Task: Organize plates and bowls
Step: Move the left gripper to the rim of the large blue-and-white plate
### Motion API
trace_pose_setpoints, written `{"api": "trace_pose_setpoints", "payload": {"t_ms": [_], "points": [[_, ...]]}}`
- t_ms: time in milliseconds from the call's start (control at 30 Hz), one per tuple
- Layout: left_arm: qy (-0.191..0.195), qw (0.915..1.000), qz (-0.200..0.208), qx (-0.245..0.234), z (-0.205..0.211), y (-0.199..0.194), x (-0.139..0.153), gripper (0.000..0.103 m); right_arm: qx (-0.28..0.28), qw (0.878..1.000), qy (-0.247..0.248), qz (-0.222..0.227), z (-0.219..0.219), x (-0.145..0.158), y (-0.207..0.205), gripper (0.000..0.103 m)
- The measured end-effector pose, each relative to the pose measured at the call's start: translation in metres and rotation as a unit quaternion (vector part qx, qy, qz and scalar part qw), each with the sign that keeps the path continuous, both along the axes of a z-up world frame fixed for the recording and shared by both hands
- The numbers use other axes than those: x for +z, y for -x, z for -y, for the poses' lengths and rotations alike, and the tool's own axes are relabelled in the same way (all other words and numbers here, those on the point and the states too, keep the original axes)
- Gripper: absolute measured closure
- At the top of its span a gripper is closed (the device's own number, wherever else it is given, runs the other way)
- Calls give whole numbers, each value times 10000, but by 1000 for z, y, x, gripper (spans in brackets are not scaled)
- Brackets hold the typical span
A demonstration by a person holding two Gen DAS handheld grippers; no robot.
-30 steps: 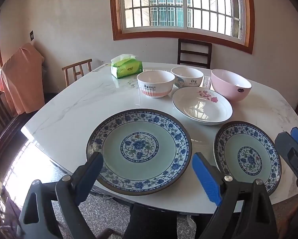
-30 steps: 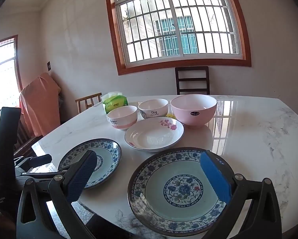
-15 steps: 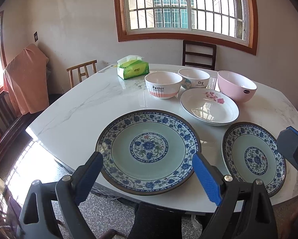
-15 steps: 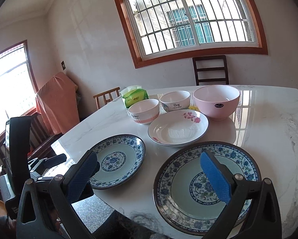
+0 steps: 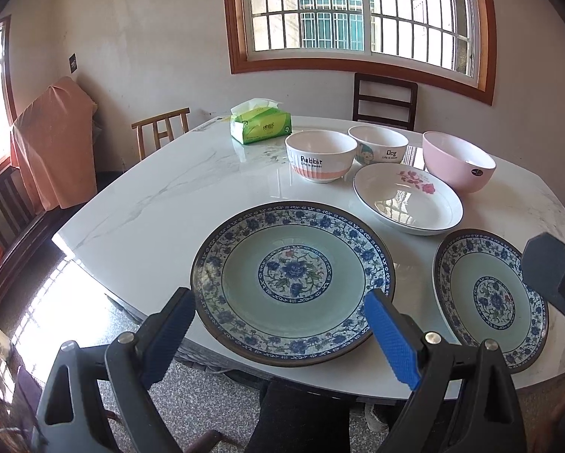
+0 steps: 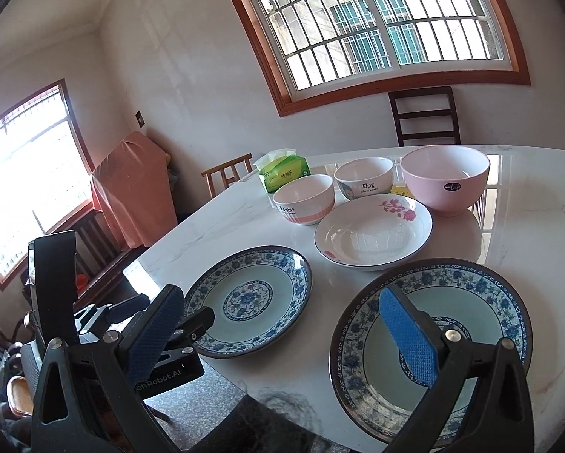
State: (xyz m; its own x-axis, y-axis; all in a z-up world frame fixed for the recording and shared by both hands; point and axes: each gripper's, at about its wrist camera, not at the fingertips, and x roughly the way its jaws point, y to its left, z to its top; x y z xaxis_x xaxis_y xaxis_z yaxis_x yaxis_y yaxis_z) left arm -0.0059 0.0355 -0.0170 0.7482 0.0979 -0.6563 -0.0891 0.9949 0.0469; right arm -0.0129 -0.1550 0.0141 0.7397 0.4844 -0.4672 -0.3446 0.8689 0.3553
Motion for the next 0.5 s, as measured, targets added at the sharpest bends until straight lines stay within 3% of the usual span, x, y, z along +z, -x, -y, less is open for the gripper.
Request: {"api": "trace_pose_setpoints", "payload": {"t_ms": [67,167,500], "points": [[132,9997,-185,-14,-6,-5,-2,9,56,10000,-59,-55,-2,-1,-3,0],[694,9964,-481,84,-30,-13,-4,9,231,9992,-253,-222,-3,-2,-9,1],[1612,9789,-1101,598,-102,-39,-16,10,821,9894,-333,-1153,-23,-18,-59,20]]}}
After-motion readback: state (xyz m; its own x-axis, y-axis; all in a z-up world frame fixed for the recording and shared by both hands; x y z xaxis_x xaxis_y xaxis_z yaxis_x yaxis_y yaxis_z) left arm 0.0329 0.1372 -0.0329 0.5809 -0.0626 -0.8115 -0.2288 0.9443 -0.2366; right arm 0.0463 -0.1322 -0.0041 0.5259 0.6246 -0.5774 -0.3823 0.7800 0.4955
